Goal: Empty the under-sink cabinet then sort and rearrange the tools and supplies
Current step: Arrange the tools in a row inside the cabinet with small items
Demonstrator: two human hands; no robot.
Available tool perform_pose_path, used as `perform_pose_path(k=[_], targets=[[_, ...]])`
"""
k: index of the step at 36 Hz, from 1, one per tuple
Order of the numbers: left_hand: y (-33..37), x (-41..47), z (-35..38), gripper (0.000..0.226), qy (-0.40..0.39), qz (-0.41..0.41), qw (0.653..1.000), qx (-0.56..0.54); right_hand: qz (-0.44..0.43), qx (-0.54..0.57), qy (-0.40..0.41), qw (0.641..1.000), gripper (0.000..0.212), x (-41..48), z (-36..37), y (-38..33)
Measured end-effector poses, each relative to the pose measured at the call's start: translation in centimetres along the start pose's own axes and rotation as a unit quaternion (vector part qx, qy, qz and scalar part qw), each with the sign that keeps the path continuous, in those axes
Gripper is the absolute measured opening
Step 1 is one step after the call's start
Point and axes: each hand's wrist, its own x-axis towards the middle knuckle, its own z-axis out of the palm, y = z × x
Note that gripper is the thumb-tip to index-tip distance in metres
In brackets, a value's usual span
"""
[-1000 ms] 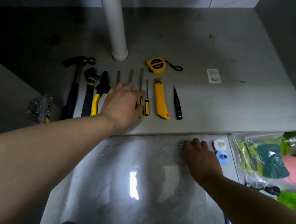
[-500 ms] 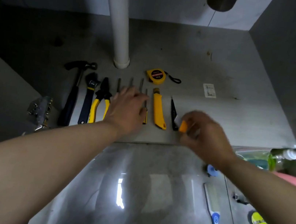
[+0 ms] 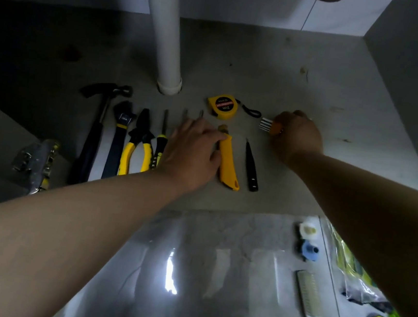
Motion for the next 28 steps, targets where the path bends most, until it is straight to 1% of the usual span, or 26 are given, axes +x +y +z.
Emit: perform_pose_path(k=[3,7,9,11,13,14,16,19,21,23,26,28], targets=[[0.6,-0.3,-0.1,0.040,0.012,0.005,1.000,-0.004,-0.040,0.041,0.006,0.998,0.034,-1.4,-0.5,0.7],[2.2,-1.1,-0.1,0.032,0.050,0.042,0.998,0.000,-0.103,0.057,0.024,0.993,0.030,-4.9,-2.2,2.7],[3.6,-1.8,0.2,0.027,0.068,0.087,0.994,-0.004,-0.123,0.066,0.004,0.990,0.026,-7.6,-3.5,4.3],[5.4,-2.8,0.6,0.022,0.082,0.148,0.986,0.000,-0.146,0.065,-0.033,0.987,0.018,-10.8,-4.6,5.7],[7.3,-4.1,1.2,0.018,0.071,0.220,0.973,0.003,-0.145,0.052,-0.073,0.985,0.008,-14.4,-4.9,7.2],[8.3,-4.8,1.7,0.017,0.055,0.252,0.966,0.001,-0.127,0.043,-0.092,0.987,0.007,-16.2,-4.6,8.1],[10.2,-6.3,2.8,0.016,0.007,0.293,0.956,-0.007,-0.080,-0.001,-0.136,0.987,0.020,-19.6,-3.2,10.0],[12.3,-8.5,4.8,0.018,-0.083,0.294,0.952,-0.032,-0.005,-0.100,-0.221,0.970,0.033,-24.5,0.1,12.7],[13.0,-10.0,6.3,0.020,-0.159,0.263,0.949,-0.067,0.068,-0.106,-0.250,0.960,0.036,-27.5,2.3,13.9],[13.3,-11.2,7.8,0.022,-0.236,0.218,0.942,-0.095,0.132,-0.081,-0.251,0.956,0.042,-29.7,4.2,14.7],[13.0,-12.6,9.6,0.020,-0.323,0.134,0.928,-0.131,0.213,-0.027,-0.218,0.952,0.060,-31.1,6.5,15.1],[12.7,-13.2,10.5,0.019,-0.356,0.086,0.919,-0.146,0.255,-0.001,-0.195,0.947,0.069,-31.4,7.4,15.3]])
